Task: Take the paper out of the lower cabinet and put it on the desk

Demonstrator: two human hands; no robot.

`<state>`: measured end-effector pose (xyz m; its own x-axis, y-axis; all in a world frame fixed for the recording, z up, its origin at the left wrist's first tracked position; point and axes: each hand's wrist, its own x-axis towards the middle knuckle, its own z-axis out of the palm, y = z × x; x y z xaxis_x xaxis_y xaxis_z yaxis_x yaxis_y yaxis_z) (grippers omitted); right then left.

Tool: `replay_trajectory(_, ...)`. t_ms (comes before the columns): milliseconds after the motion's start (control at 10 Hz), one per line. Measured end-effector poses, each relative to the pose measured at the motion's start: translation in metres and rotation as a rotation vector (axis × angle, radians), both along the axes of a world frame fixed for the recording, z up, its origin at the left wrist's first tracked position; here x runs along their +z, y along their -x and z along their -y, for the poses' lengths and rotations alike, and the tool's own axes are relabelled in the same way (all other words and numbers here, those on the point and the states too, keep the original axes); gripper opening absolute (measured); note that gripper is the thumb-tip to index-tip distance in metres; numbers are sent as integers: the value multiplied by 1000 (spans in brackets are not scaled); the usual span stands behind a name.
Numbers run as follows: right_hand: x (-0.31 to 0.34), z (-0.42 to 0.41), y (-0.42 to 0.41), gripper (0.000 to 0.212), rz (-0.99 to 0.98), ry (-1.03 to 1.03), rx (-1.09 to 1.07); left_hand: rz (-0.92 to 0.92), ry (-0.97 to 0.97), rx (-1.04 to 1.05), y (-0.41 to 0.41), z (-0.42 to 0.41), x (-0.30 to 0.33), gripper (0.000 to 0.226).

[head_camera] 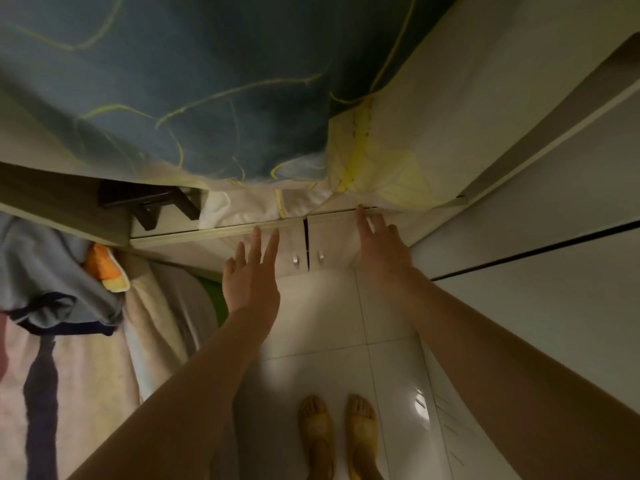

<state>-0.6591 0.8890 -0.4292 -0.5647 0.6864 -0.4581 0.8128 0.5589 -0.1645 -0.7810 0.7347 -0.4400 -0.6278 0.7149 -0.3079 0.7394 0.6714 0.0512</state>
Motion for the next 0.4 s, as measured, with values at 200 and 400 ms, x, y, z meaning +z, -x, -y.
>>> replay_trajectory(200, 1, -2, 2, 84, 72, -33, 53, -4, 38, -24, 2, 0, 2, 89)
replay_trajectory(400, 14, -2, -9, 74, 34, 63, 52, 50, 74, -25, -1, 0, 22, 81)
